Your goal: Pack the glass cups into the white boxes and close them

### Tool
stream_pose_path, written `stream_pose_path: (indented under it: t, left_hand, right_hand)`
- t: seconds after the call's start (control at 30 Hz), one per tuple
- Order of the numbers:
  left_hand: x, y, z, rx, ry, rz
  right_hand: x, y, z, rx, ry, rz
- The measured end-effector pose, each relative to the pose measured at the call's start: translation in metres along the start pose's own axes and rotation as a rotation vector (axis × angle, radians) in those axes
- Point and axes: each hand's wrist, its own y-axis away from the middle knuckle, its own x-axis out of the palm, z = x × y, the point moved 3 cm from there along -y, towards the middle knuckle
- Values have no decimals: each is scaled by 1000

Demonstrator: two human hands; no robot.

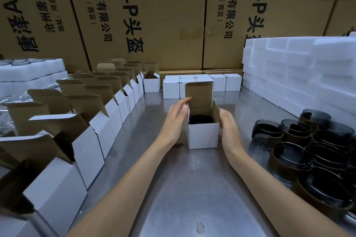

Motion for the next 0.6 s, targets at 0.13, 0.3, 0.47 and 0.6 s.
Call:
stream_pose_path:
  t: [0.13,0.3,0.47,0.6]
  left_hand:
    - [-1,-1,0,3,7,-9]
    - [0,-4,-5,39,157,-122]
    - [6,-3,-3,40,143,-76]
    - [4,4,-1,82,176,-97]
  right_hand:
    - [1,1,2,-36,34,87]
    - [3,-1,5,-74,35,138]
    - [6,1,4,-119,45,114]
    - [5,1,2,-81,-43,106]
